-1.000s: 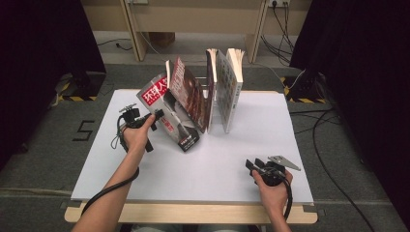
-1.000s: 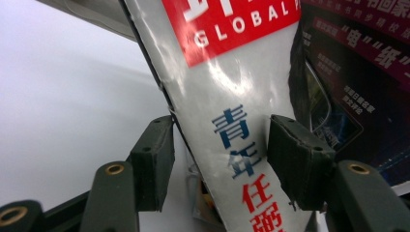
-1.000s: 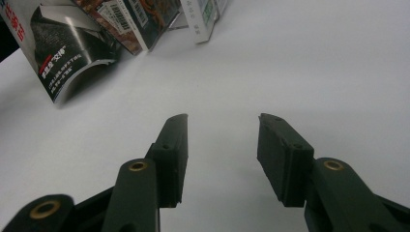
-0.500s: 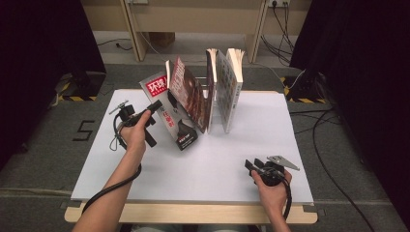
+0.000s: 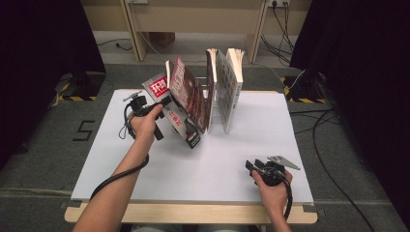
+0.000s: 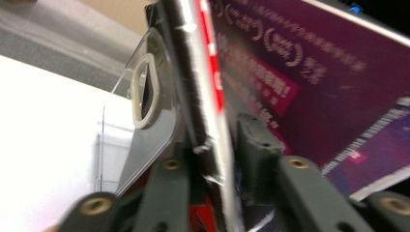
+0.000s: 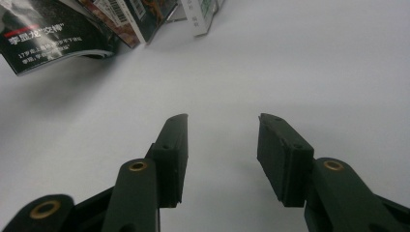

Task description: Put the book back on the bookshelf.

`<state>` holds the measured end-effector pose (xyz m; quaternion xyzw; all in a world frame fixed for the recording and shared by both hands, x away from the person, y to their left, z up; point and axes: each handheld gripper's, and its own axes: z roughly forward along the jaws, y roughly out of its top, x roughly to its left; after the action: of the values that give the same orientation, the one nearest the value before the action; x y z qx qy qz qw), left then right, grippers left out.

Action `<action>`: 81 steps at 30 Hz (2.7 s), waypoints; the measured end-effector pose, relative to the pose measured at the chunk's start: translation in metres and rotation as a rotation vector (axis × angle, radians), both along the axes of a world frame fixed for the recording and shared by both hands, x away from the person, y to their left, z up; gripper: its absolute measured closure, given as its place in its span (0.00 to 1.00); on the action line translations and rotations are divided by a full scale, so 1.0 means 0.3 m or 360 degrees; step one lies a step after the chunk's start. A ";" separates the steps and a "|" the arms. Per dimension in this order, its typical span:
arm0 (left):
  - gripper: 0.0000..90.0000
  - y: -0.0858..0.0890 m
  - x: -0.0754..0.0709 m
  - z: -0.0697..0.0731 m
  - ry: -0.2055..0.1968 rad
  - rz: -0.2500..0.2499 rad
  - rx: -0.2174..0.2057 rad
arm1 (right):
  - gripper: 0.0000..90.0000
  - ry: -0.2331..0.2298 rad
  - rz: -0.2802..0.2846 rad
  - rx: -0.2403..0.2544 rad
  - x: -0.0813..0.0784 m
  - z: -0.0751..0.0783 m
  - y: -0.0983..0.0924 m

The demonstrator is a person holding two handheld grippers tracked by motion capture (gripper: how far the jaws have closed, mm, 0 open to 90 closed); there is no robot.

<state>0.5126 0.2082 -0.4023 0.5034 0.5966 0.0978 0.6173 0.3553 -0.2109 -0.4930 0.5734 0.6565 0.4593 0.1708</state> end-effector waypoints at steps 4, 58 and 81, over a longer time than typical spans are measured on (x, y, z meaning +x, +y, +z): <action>0.96 -0.012 -0.008 0.053 -0.0047 -0.0019 0.0138 | 0.61 0.0021 0.0007 -0.0005 0.001 -0.005 -0.001; 0.86 0.004 -0.031 0.048 -0.0313 0.0124 0.0481 | 0.61 0.0028 0.0008 0.0000 0.000 -0.003 -0.003; 0.96 -0.029 -0.016 0.164 -0.0373 0.0137 0.0561 | 0.61 0.0032 0.0006 0.0007 -0.001 -0.003 -0.006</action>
<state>0.5079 0.1996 -0.3531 0.5628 0.5154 0.2849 0.5801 0.3550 -0.2128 -0.4939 0.5771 0.6582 0.4553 0.1622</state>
